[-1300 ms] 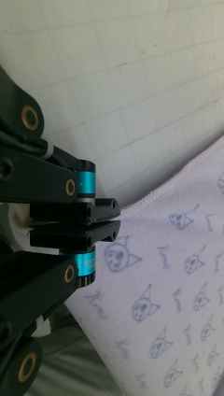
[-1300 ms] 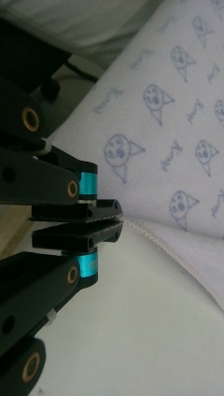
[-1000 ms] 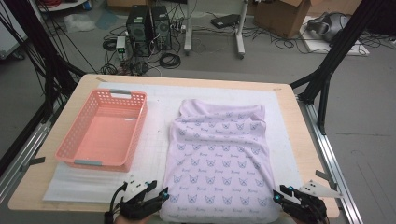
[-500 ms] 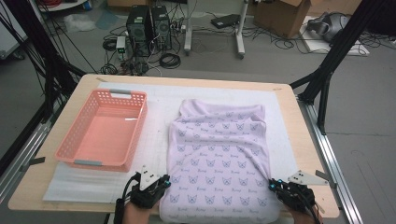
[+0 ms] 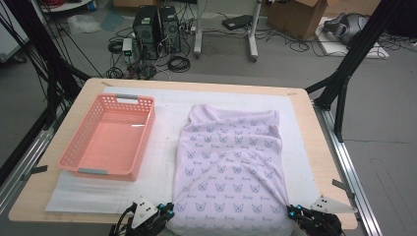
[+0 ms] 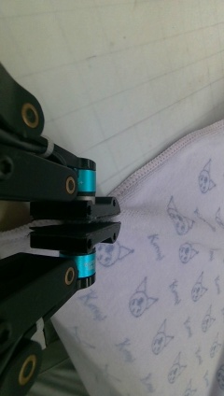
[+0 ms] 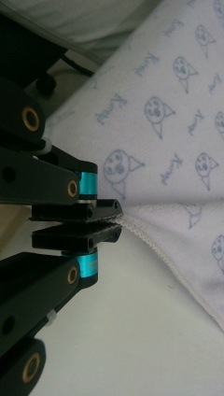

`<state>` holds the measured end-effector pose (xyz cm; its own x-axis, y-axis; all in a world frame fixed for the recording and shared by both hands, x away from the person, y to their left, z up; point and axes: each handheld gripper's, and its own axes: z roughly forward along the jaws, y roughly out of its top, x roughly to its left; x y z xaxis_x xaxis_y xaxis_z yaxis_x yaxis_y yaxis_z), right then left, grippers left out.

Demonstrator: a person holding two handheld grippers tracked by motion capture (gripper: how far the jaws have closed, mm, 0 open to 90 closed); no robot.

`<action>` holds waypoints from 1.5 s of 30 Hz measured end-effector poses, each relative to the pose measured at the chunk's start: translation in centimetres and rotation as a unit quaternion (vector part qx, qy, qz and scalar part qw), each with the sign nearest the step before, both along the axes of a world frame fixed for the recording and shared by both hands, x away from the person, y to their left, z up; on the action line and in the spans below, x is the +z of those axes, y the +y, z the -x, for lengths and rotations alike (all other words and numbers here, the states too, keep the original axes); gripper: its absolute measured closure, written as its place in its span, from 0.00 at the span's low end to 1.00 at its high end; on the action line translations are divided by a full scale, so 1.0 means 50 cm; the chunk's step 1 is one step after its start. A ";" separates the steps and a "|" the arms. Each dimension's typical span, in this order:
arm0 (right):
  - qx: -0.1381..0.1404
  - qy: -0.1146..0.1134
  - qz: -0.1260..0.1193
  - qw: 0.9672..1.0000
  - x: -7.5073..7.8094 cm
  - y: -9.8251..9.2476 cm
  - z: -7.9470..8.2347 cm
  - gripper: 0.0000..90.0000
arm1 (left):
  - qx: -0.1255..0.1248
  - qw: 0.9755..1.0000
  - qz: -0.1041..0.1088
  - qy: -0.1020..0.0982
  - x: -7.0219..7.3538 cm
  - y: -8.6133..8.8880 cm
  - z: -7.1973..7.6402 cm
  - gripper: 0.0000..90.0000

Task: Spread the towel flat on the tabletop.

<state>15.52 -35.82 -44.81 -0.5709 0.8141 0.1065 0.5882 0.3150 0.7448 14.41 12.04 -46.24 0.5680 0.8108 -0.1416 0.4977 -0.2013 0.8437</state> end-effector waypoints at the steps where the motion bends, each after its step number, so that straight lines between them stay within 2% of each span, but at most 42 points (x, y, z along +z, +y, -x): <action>1: 0.002 0.000 -0.003 1.000 -0.001 -0.003 0.004 0.96 | -0.003 1.000 0.001 0.002 0.000 0.000 0.005 0.95; 4: 0.007 0.005 -0.007 1.000 0.001 -0.005 0.016 0.95 | -0.018 1.000 0.004 0.004 0.000 -0.001 0.016 0.94; 5: 0.007 0.005 -0.007 1.000 0.002 -0.004 0.018 0.89 | -0.023 1.000 0.005 0.002 0.001 -0.003 0.016 0.92; 6: 0.002 -0.003 -0.007 1.000 0.004 -0.003 0.019 0.79 | -0.021 1.000 0.010 -0.001 0.003 -0.005 0.012 0.83; 7: -0.005 -0.006 -0.013 1.000 0.007 -0.003 0.018 0.73 | -0.017 1.000 0.016 -0.002 0.005 -0.007 0.007 0.70; 8: -0.012 -0.011 -0.020 1.000 0.008 -0.004 0.015 0.68 | -0.014 1.000 0.025 -0.007 0.011 -0.007 -0.001 0.65; 10: -0.030 -0.021 -0.034 0.999 0.015 -0.006 0.005 0.67 | -0.008 0.999 0.032 -0.016 0.019 -0.007 -0.022 0.61; 12: -0.042 -0.028 -0.025 0.998 0.019 -0.005 -0.011 0.67 | 0.002 0.999 0.031 -0.014 0.025 -0.006 -0.048 0.59; 17: -0.061 -0.024 -0.016 0.998 0.020 0.002 -0.055 0.68 | 0.022 0.999 0.025 0.017 0.026 -0.011 -0.120 0.57; 20: -0.064 -0.013 -0.012 0.998 0.010 0.011 -0.080 0.68 | 0.017 0.999 0.024 0.041 0.017 -0.025 -0.141 0.57; 21: -0.064 -0.008 -0.008 0.998 0.007 0.016 -0.086 0.68 | 0.012 0.999 0.018 0.042 0.013 -0.032 -0.142 0.58; 22: -0.062 -0.006 -0.001 0.998 0.003 0.020 -0.091 0.68 | 0.013 1.000 0.009 0.027 0.010 -0.037 -0.138 0.59; 23: -0.063 -0.004 0.007 0.998 0.000 0.024 -0.093 0.70 | 0.014 1.000 0.002 0.020 0.008 -0.041 -0.133 0.70; 24: -0.068 -0.012 0.013 0.998 -0.001 0.027 -0.091 0.75 | 0.020 1.000 -0.008 0.010 0.006 -0.043 -0.129 0.77; 26: -0.066 -0.012 0.006 0.998 -0.002 0.025 -0.088 0.90 | 0.019 1.000 -0.002 0.021 0.007 -0.039 -0.127 0.95; 28: -0.058 -0.013 0.001 0.998 -0.003 0.022 -0.081 0.95 | 0.018 1.000 -0.004 0.024 0.010 -0.040 -0.120 0.96; 30: -0.051 -0.014 0.002 0.999 -0.002 0.018 -0.074 0.97 | 0.012 1.000 0.003 0.025 0.009 -0.038 -0.109 0.96; 34: -0.040 -0.015 0.007 0.999 0.001 0.009 -0.056 0.97 | 0.008 1.000 0.012 0.019 0.006 -0.023 -0.084 0.96; 38: -0.034 -0.015 0.001 0.999 0.006 -0.002 -0.043 0.97 | 0.016 0.999 0.029 0.015 0.012 0.002 -0.069 0.96; 42: -0.023 -0.014 -0.006 1.000 0.011 -0.013 -0.023 0.98 | 0.003 0.999 0.033 0.017 0.019 0.013 -0.048 0.96; 45: -0.012 -0.009 -0.004 1.000 0.011 -0.014 -0.004 0.98 | -0.006 0.999 0.034 0.023 0.009 0.018 -0.027 0.96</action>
<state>15.72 -36.55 -44.27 -0.5528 0.8270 0.1024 0.5814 0.2947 0.7584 15.75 12.94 -45.77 0.5692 0.7915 -0.2226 0.5345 -0.1504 0.8317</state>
